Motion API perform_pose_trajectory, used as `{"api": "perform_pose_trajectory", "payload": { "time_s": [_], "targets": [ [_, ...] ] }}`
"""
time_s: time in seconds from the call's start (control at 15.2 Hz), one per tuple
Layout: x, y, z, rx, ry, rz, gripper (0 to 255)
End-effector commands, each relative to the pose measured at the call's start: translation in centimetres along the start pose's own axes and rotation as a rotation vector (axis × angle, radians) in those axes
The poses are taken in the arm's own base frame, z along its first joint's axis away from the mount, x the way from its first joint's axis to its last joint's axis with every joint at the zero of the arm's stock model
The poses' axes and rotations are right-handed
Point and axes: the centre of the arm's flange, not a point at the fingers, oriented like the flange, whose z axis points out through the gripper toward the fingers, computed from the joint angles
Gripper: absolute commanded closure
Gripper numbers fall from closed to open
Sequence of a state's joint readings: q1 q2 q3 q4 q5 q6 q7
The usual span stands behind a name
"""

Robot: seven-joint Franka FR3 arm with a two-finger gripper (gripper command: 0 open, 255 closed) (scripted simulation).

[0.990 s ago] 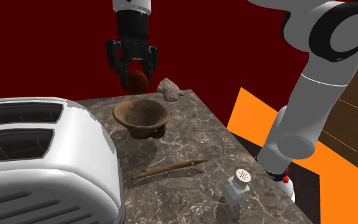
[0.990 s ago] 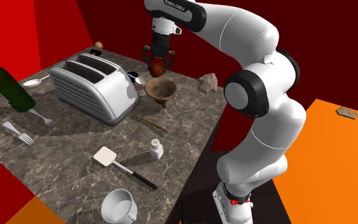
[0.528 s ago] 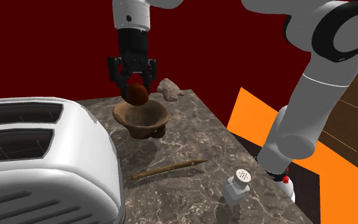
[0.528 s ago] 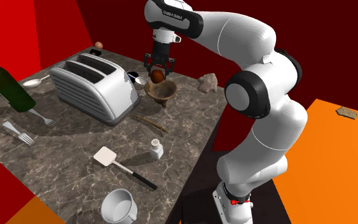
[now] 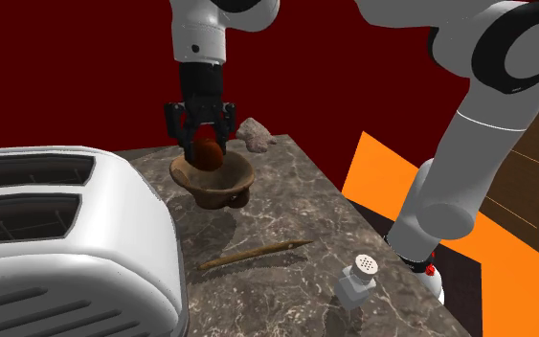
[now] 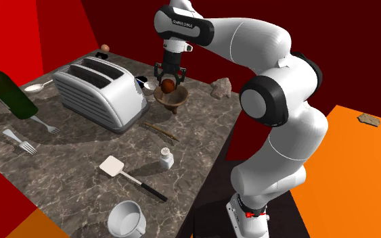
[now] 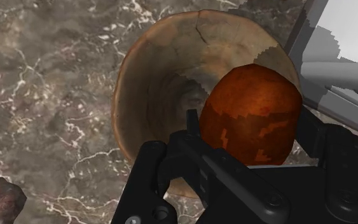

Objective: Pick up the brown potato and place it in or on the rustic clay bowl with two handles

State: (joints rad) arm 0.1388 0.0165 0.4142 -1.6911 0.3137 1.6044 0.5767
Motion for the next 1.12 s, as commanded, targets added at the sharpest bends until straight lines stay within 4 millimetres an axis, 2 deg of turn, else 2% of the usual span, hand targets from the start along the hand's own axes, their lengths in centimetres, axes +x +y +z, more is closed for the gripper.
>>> {"api": "perform_pose_trajectory", "payload": {
  "time_s": [0.0,0.2,0.26,0.59,0.86,1.06],
  "targets": [
    [0.0,0.0,0.1,0.000,0.000,0.000,255],
    [0.0,0.0,0.1,0.000,0.000,0.000,255],
    [0.0,0.0,0.1,0.000,0.000,0.000,0],
    [0.0,0.0,0.1,0.000,0.000,0.000,0],
    [0.0,0.0,-4.9,0.000,0.000,0.000,0],
    [0.0,0.0,-4.9,0.000,0.000,0.000,0]
  ]
}}
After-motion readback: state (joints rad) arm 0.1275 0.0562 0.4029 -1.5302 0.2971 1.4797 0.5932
